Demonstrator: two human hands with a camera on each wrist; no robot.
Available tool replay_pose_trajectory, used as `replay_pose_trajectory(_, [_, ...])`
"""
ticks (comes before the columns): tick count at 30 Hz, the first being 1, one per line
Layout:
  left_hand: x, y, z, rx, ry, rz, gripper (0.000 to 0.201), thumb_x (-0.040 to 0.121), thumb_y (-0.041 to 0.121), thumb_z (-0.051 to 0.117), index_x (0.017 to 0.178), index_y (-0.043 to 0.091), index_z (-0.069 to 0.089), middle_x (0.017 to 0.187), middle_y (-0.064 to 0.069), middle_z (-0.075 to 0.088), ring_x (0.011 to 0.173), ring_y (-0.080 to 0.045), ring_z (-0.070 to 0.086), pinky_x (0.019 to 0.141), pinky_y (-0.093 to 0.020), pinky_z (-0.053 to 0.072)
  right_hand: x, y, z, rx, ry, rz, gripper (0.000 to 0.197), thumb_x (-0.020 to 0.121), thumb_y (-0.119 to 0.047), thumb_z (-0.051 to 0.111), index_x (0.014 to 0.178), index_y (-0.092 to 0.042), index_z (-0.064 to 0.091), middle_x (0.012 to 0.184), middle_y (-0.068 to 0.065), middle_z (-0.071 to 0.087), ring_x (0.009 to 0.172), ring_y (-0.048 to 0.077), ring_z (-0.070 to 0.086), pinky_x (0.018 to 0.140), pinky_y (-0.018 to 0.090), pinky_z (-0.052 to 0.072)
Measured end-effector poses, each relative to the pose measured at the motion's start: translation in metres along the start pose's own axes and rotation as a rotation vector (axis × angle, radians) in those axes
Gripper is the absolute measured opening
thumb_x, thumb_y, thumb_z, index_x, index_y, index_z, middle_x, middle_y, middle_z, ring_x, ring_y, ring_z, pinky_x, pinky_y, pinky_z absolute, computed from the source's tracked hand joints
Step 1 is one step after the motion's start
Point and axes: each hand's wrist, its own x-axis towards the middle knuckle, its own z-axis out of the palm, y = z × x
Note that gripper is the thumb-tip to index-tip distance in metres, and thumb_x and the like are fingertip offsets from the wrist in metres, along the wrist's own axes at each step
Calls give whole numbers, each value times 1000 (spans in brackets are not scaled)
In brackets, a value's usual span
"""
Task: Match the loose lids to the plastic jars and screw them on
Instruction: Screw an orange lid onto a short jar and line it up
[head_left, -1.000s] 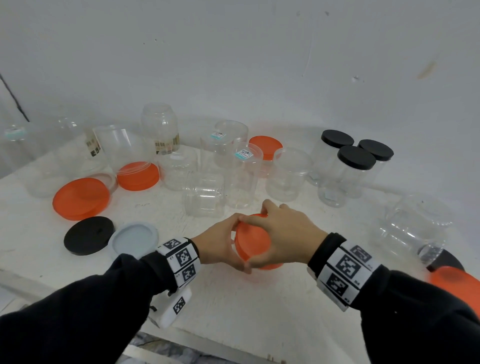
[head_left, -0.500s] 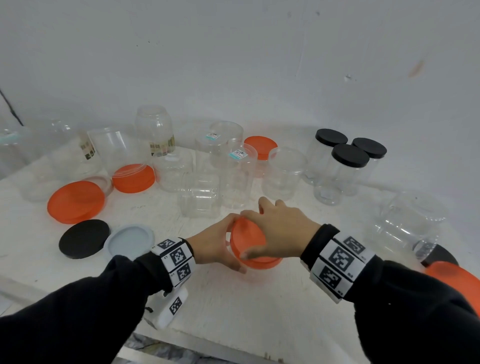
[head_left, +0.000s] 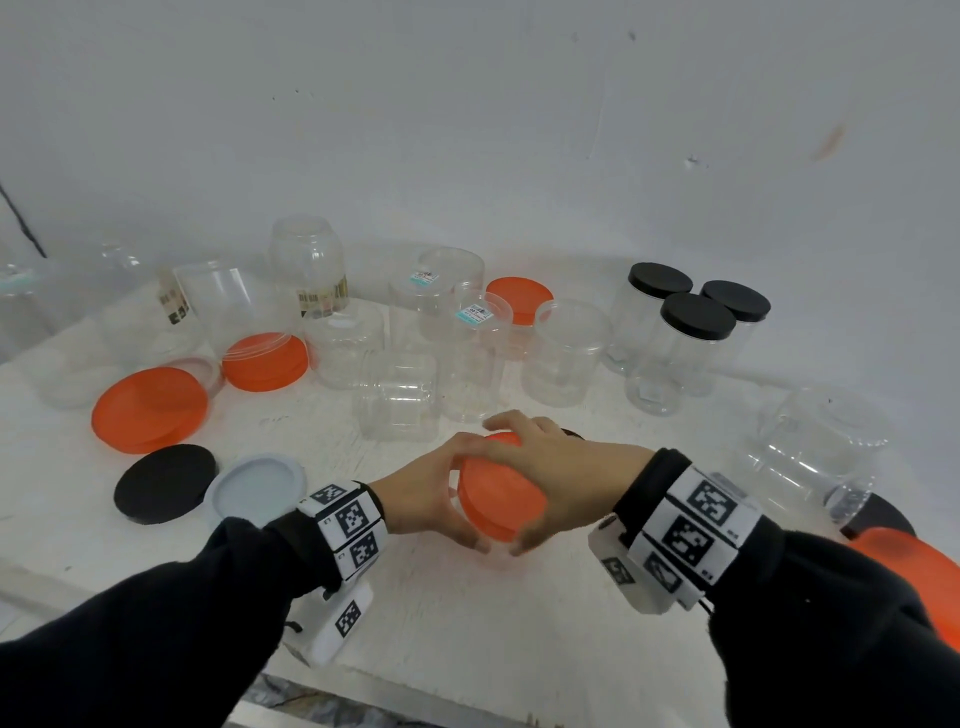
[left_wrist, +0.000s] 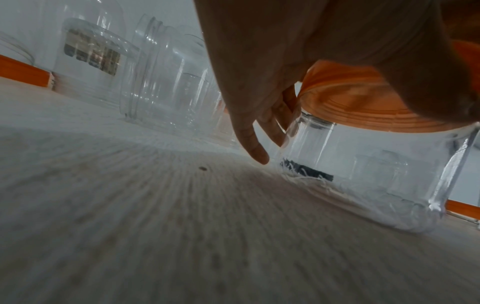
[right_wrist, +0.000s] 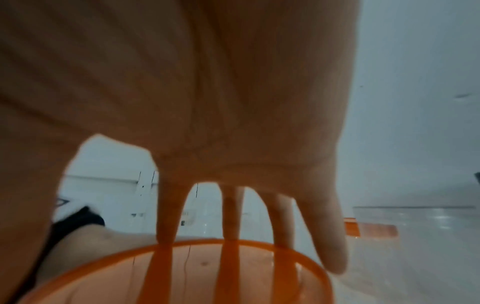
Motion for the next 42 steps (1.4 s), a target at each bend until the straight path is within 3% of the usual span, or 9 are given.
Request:
replay_pose_trajectory(3, [0,0,0,-8,-12,-12,97,55,16,90,131,28,32,127,13,45,116,-9,49,92,-23,46,0,1,1,-60,-4,-28,91,69,-39,78,138,-53,20,141,-6,18,123,25,27,95,46,44])
replay_pose_trajectory(8, [0,-1,1,16,-8,-4,99,55,17,90,132,31,29,128,14,45,117,-3,47,87,-13,44,3,-11,10,-128,157,157,93,67,-72,63,142,-35,21,128,5,34,113,29,43,83,38,44])
replay_pose_trajectory(11, [0,-1,1,3,-3,-3,97,56,15,89,131,29,31,126,14,46,115,-2,48,85,-13,44,0,-6,4,-77,57,52,94,70,-56,72,143,-43,13,146,1,19,128,28,29,96,45,42])
replay_pose_trajectory(14, [-1,-1,0,-24,-16,-18,97,56,15,89,132,30,31,127,14,47,115,-5,50,91,-17,43,-1,-2,0,-132,-39,-46,91,72,-30,75,139,-52,18,147,-7,11,127,28,24,93,47,45])
replay_pose_trajectory(18, [-1,-2,0,16,-3,-7,96,54,20,90,131,29,33,127,15,46,117,-4,47,94,-22,43,1,-9,4,-138,108,60,85,70,-59,69,139,-49,20,130,2,30,112,29,36,85,40,48])
replay_pose_trajectory(21, [-2,-1,1,29,3,-2,97,54,22,90,130,33,31,127,15,46,119,-2,46,94,-20,41,1,-9,10,-123,146,110,91,69,-69,63,142,-41,17,132,6,32,115,30,40,87,39,44])
replay_pose_trajectory(25, [-2,-1,0,-2,-5,-26,98,51,24,91,130,31,33,126,15,48,117,-7,50,96,-25,45,-2,-3,7,-126,-12,-24,96,71,-38,77,140,-52,11,150,-5,7,130,30,21,95,50,44])
replay_pose_trajectory(27, [-2,-1,-1,13,-13,-33,99,50,26,91,130,33,33,125,16,50,115,-6,51,97,-27,45,-1,-1,6,-166,-12,-50,93,70,-28,77,137,-55,18,147,-6,10,124,30,25,89,47,48])
replay_pose_trajectory(42, [-4,5,2,5,-8,-28,95,53,17,91,131,29,36,123,13,50,113,-6,52,93,-23,47,-2,6,7,-113,89,-23,90,61,-61,75,134,-58,22,136,-5,27,110,21,37,86,42,49])
